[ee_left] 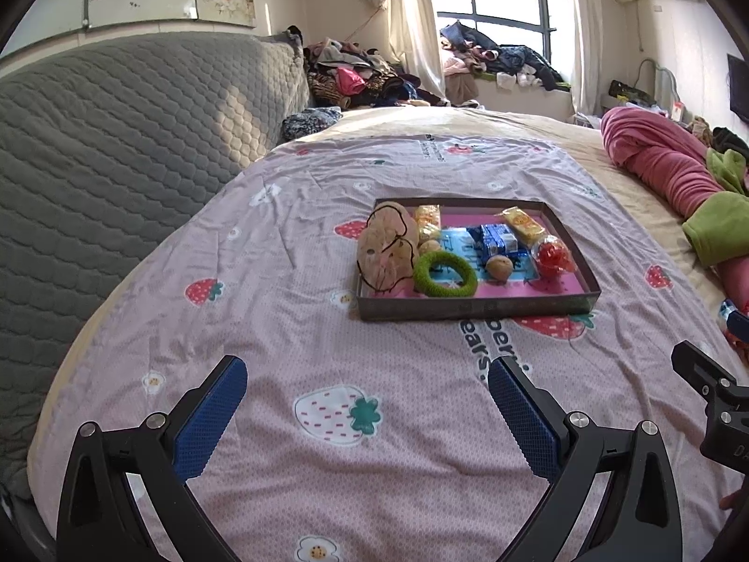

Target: Organize objects

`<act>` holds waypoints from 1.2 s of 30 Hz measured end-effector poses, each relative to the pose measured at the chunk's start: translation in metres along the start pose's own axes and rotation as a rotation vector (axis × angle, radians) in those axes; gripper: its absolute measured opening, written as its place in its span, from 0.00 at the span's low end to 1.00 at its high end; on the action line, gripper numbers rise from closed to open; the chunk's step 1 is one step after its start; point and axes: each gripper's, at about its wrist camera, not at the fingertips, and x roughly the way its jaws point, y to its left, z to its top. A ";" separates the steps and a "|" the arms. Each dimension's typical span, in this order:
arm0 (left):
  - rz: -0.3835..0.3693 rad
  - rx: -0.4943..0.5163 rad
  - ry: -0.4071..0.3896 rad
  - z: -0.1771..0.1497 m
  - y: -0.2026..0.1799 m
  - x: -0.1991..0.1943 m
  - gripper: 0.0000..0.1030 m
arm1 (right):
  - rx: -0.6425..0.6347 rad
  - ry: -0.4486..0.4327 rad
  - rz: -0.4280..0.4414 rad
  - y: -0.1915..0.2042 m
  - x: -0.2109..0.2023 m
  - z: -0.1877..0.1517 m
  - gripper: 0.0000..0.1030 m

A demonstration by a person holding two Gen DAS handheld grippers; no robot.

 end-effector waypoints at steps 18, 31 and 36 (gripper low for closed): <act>-0.022 -0.002 0.032 -0.029 0.002 0.006 1.00 | 0.015 0.037 -0.010 -0.005 0.002 -0.032 0.99; -0.023 -0.015 0.056 -0.045 0.009 0.013 1.00 | 0.030 0.038 -0.001 -0.003 0.004 -0.042 0.99; -0.021 -0.008 0.059 -0.050 0.009 0.017 1.00 | 0.022 0.049 -0.005 -0.002 0.008 -0.047 0.99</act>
